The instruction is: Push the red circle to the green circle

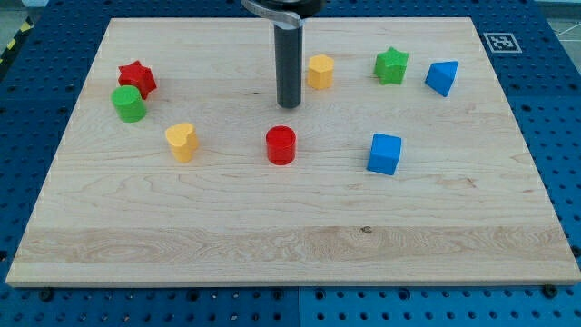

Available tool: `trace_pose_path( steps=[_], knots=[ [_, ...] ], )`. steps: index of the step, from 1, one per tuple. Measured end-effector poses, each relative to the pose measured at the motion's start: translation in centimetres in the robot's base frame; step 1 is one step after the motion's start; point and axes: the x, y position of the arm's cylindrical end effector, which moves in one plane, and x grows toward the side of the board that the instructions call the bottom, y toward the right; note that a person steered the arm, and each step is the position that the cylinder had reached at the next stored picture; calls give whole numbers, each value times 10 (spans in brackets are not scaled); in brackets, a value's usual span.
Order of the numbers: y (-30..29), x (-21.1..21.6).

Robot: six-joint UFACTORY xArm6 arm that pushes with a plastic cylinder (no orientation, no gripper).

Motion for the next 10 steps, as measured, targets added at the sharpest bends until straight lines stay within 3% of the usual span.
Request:
trace_pose_path(
  steps=[3,10],
  knots=[
    [10,66],
    [-74,66]
  ],
)
